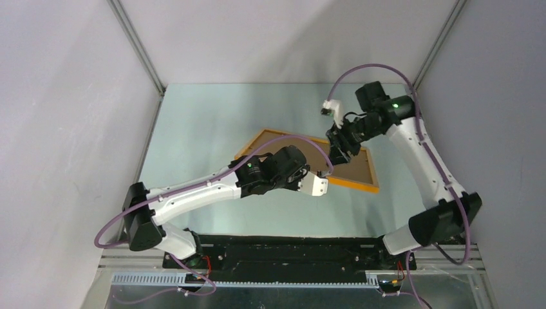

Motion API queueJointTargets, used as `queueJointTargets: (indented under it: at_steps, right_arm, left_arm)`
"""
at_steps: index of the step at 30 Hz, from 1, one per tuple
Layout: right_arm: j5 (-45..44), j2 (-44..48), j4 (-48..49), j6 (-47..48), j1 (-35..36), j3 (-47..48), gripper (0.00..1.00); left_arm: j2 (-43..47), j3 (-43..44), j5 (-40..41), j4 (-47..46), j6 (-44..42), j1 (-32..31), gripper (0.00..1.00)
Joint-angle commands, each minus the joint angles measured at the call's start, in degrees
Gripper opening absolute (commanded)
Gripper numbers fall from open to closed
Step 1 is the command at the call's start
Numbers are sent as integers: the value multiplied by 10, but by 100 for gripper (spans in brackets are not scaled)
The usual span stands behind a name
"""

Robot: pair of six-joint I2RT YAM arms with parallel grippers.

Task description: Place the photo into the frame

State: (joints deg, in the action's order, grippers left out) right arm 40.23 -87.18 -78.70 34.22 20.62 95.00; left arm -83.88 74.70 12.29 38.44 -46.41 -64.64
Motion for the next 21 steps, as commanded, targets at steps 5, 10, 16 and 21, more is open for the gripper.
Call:
queueJointTargets:
  at_steps: [5, 10, 16, 21]
  right_arm:
    - [-28, 139, 116, -43, -59, -51, 76]
    - [-35, 220, 150, -53, -60, -86, 98]
    - [-46, 282, 150, -47, -42, -103, 99]
    - [-79, 292, 115, 2, -16, -97, 98]
  left_arm:
    - [67, 37, 21, 31, 14, -1, 0]
    - [76, 73, 23, 78, 17, -1, 0]
    - [74, 120, 34, 134, 17, 1, 0]
    - [72, 169, 30, 193, 17, 4, 0]
